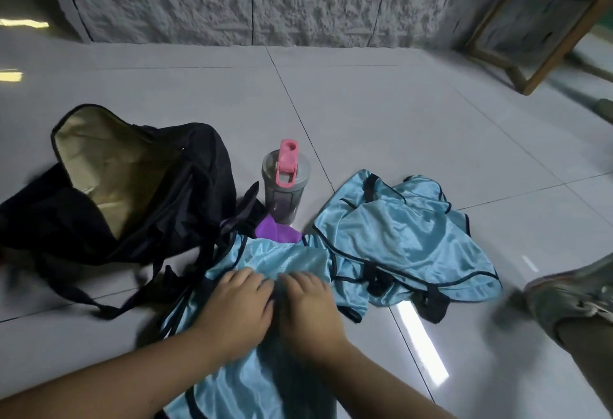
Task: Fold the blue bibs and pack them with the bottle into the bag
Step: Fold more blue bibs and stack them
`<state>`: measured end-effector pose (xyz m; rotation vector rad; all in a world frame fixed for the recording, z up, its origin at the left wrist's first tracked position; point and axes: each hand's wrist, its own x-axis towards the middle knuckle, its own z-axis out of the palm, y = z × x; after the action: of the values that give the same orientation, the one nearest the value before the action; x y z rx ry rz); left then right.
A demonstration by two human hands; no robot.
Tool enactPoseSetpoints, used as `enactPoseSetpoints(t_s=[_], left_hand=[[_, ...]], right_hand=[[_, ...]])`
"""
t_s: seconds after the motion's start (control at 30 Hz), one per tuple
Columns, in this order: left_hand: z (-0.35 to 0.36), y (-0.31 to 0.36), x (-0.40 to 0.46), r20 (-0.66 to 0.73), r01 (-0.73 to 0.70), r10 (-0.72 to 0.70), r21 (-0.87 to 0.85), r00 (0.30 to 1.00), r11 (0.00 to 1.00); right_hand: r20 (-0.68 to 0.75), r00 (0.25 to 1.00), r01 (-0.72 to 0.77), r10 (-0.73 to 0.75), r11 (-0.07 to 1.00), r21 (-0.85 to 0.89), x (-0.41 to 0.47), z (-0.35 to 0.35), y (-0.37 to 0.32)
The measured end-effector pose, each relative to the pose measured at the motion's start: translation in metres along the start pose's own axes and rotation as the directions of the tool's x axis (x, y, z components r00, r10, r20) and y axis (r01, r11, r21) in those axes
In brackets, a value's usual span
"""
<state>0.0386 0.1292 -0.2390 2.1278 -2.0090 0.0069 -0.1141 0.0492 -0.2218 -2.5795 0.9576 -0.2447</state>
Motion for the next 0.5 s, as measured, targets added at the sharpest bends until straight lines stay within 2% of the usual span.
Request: enactPoseSetpoints(t_s=[0.07, 0.13, 0.27, 0.37, 0.43, 0.5], left_hand=[[-0.009, 0.021, 0.026, -0.029, 0.019, -0.022, -0.096, 0.999, 0.995], [-0.014, 0.044, 0.052, -0.021, 0.021, -0.025, -0.184, 0.999, 0.983], [-0.014, 0.091, 0.101, 0.055, -0.003, 0.018, -0.258, 0.998, 0.966], [-0.007, 0.114, 0.133, 0.12, 0.006, 0.022, -0.229, 0.993, 0.973], [-0.002, 0.123, 0.152, 0.211, 0.043, -0.008, -0.162, 0.977, 0.986], [0.003, 0.126, 0.168, 0.353, 0.114, -0.073, -0.094, 0.933, 0.989]], right_hand=[[-0.113, 0.989, -0.085, 0.096, 0.991, 0.104, 0.004, -0.023, 0.021], [-0.185, 0.956, -0.204, 0.226, 0.97, 0.132, 0.004, -0.043, 0.049], [-0.161, 0.841, -0.493, 0.517, 0.854, 0.169, -0.003, -0.084, 0.121], [-0.217, 0.747, -0.609, 0.629, 0.777, 0.158, -0.005, -0.104, 0.174], [-0.124, 0.779, -0.602, 0.615, 0.788, 0.127, -0.007, -0.11, 0.196], [0.048, 0.828, -0.56, 0.559, 0.829, -0.003, -0.007, -0.107, 0.209]])
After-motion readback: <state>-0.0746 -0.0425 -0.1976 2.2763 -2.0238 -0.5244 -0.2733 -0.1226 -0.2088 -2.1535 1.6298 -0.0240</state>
